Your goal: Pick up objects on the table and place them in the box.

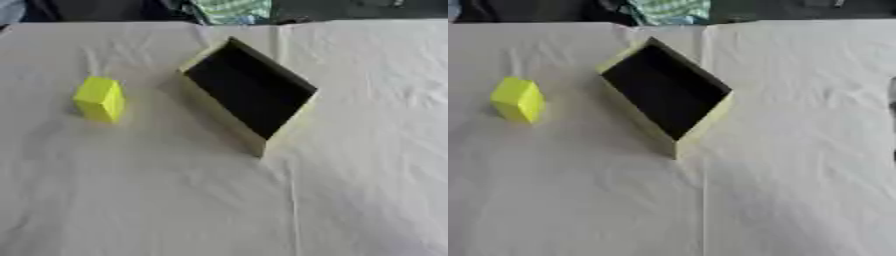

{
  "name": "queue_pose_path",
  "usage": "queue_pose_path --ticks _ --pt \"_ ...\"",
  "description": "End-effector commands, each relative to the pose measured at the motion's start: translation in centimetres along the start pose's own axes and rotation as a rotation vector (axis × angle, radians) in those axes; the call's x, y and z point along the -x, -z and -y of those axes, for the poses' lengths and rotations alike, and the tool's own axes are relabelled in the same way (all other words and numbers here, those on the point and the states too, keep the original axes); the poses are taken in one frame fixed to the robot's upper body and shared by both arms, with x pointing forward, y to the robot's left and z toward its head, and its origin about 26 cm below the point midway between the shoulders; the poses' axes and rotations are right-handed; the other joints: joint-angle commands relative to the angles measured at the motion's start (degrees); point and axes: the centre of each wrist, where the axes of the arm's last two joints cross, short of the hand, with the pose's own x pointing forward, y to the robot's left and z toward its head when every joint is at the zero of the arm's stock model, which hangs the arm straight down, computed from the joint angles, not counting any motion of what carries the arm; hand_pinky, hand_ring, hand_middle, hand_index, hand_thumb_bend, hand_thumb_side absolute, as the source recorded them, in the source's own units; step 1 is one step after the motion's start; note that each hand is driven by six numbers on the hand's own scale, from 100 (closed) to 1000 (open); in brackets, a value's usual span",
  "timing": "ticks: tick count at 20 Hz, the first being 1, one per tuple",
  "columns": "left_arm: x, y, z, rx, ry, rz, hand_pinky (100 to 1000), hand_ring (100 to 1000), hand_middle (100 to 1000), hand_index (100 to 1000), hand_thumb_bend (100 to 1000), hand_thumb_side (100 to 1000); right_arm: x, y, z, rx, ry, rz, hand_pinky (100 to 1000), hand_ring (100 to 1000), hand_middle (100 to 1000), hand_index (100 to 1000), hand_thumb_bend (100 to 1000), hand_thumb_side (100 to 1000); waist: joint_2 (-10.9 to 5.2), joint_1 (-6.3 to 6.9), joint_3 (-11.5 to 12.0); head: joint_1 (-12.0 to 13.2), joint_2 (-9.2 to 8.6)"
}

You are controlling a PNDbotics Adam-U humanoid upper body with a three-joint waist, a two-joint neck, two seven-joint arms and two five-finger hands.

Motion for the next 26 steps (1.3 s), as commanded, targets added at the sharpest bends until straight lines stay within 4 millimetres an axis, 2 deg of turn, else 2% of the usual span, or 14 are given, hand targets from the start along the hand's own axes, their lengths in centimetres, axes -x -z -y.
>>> queue_pose_path --ticks 1,5,8,11,16,18,20,26 --pt "-0.6 0.6 -0.2 0.011 0.001 0.027 620 598 545 757 100 888 -0.7 0.4 0.1 -0.002 -0.009 0.032 748 763 554 827 100 717 -1.92 -0.88 0.1 -0.5 0.62" --pt "-0.4 1.2 -0.3 0.167 0.132 0.045 639 606 572 782 100 875 -0.7 0.4 0.1 -0.005 -0.013 0.029 747 763 554 827 100 717 -2.05 -0.76 0.0 -0.7 0.81" --pt "0.4 2.8 0.0 0.397 0.361 0.118 686 637 606 803 100 861 -0.7 0.4 0.1 -0.009 -0.015 0.028 746 763 553 826 100 717 -2.27 -0.64 -0.1 -0.7 0.95" --pt "1.9 4.7 0.3 0.709 0.585 0.173 749 689 651 810 100 863 -0.7 0.3 0.1 -0.015 -0.017 0.025 746 762 553 826 100 717 -2.51 -0.33 -0.3 -0.5 0.94" --pt "4.0 8.0 0.7 1.064 0.780 0.185 828 774 737 836 100 887 -0.7 0.3 -0.1 -0.027 -0.016 0.018 746 762 552 826 100 717 -2.74 0.02 -0.8 -0.1 1.01" --pt "5.0 8.9 1.1 1.199 0.837 0.165 856 800 758 842 100 865 -0.7 0.3 -0.1 -0.031 -0.014 0.016 745 762 552 826 100 717 -2.82 0.10 -1.0 0.1 1.06" --pt "6.0 9.5 1.6 1.327 0.871 0.136 876 819 773 853 136 851 -0.7 0.3 -0.2 -0.035 -0.012 0.015 745 762 552 826 100 717 -2.86 0.18 -1.2 0.4 1.01" --pt "8.2 10.2 3.3 1.643 0.937 0.060 946 888 823 889 388 771 -0.7 0.3 -0.4 -0.044 -0.003 0.012 745 762 551 825 100 717 -2.91 0.41 -1.9 1.1 0.79"
